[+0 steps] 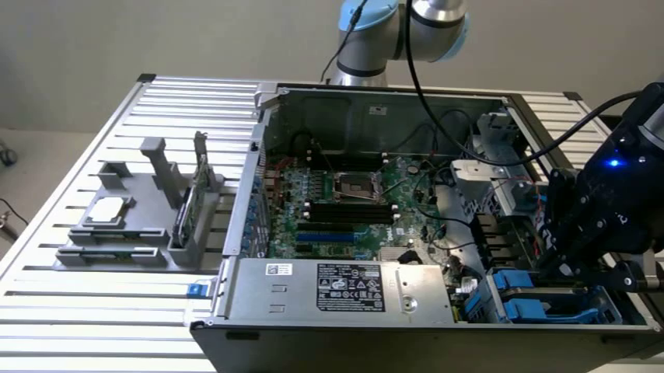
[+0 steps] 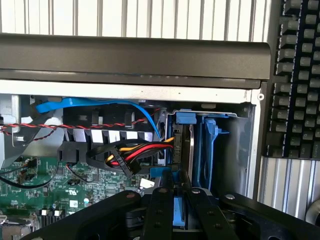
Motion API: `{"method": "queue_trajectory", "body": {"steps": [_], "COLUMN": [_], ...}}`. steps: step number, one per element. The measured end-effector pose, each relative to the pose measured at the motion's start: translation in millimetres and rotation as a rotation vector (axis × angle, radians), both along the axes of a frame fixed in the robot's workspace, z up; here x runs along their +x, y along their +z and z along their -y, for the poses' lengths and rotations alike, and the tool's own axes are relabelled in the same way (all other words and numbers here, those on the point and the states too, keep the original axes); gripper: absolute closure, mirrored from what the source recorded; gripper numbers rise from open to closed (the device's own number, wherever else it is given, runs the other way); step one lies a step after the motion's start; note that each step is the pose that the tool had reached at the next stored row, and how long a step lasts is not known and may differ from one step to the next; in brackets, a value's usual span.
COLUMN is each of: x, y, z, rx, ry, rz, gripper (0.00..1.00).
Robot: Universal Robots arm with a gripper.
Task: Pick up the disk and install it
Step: 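Insert the second disk wire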
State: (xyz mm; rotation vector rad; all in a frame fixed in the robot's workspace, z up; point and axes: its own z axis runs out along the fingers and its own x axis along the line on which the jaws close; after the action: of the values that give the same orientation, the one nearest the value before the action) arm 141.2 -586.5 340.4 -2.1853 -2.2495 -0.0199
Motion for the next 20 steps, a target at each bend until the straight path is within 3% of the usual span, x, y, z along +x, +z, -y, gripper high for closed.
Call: {"method": "queue_trajectory", "body": {"steps": [8, 20], "x": [0.0, 0.0], "y": [-0.2, -2.1], "z": [0.0, 1.7], "rx": [0.0056, 0.0075], "ry": [-0.004, -0.007], "rz": [0.0000, 0.0000], "gripper": [0.84, 0.84]}}
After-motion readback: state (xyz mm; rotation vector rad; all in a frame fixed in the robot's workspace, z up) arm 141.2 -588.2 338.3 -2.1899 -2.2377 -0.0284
